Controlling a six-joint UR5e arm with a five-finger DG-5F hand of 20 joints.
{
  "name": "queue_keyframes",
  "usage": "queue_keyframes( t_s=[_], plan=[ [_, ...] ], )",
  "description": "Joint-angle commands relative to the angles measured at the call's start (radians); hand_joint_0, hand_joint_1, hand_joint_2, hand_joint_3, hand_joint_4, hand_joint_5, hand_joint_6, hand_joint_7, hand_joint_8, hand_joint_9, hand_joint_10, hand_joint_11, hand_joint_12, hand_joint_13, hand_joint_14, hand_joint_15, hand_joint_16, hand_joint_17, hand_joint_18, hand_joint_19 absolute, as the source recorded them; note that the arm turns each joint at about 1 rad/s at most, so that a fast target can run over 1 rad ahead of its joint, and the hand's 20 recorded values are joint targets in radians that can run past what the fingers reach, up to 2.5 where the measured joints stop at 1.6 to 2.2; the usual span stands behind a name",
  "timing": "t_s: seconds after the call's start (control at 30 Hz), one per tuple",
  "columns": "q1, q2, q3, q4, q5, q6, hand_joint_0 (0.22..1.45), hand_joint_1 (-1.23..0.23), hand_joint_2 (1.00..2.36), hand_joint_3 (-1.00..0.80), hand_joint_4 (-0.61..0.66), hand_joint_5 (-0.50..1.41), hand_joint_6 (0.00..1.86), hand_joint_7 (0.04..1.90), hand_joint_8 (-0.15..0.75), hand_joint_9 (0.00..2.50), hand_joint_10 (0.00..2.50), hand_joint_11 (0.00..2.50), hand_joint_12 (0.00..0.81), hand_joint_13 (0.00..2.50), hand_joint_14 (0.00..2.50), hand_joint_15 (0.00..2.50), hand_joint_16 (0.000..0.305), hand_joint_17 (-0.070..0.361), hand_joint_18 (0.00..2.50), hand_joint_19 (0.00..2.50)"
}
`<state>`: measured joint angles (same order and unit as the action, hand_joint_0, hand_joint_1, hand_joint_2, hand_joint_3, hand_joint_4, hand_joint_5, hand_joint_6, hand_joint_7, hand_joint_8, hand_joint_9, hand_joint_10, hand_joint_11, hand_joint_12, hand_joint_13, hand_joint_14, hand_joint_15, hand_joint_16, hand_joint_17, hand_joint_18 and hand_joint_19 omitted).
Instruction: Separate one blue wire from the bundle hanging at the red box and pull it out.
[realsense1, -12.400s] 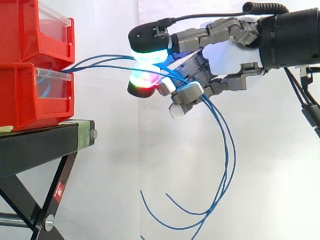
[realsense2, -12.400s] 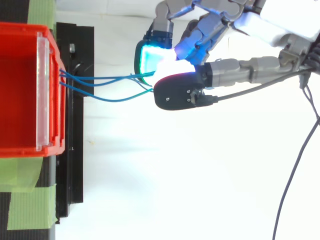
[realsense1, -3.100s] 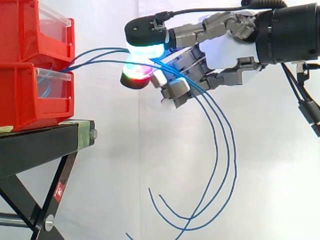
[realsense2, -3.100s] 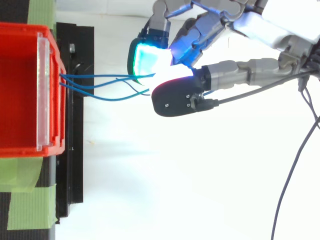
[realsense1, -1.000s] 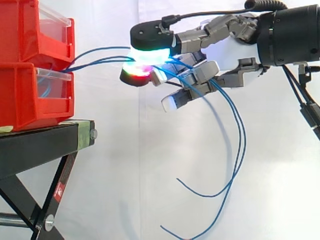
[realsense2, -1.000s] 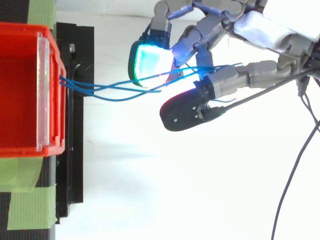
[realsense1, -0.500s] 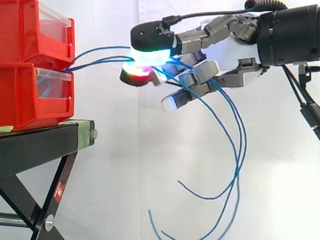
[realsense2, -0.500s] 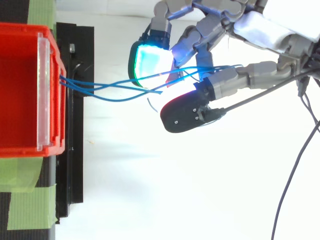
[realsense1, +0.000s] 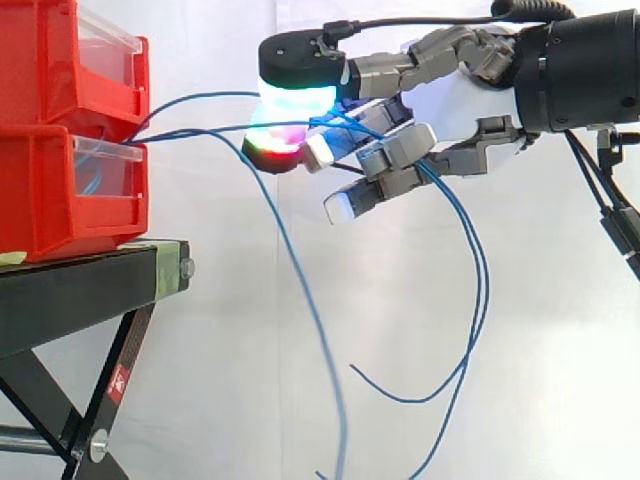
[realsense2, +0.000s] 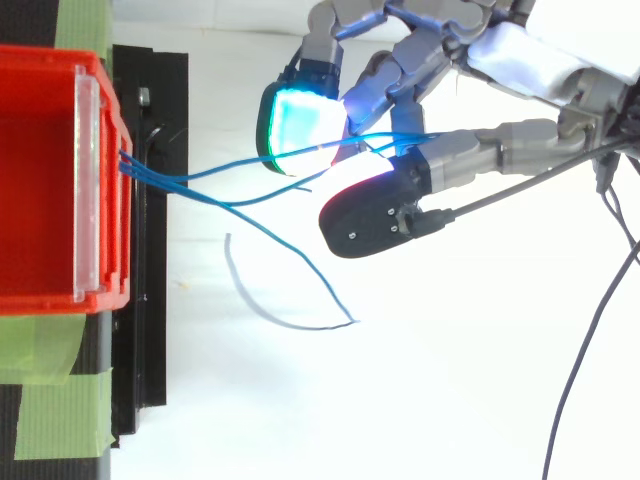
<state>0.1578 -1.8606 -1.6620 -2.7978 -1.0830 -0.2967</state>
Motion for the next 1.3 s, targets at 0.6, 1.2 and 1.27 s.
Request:
queue_keyframes(
  t_s=[0.6,1.2,1.27],
  plan=[
    [0.0,0.0,-0.001,0.0,-0.002,-0.002,0.63,-0.85,1.0,-0.5,0.19,-0.25,0.85,1.06,0.335,0.82,0.02,1.08,0.326,1.17,0.77,1.44,0.051,0.114,0.67,0.85],
    [0.0,0.001,0.001,0.003,-0.002,-0.004,0.64,-0.68,1.01,-0.38,0.19,-0.22,0.84,1.09,0.364,0.98,0.02,1.12,0.32,1.25,0.8,1.41,0.05,0.114,0.74,0.88],
    [0.0,0.001,-0.001,0.001,-0.002,-0.004,0.64,-0.7,1.01,-0.36,0.19,-0.22,0.84,1.09,0.369,0.98,0.02,1.12,0.32,1.26,0.8,1.41,0.05,0.113,0.74,0.87]
  ],
)
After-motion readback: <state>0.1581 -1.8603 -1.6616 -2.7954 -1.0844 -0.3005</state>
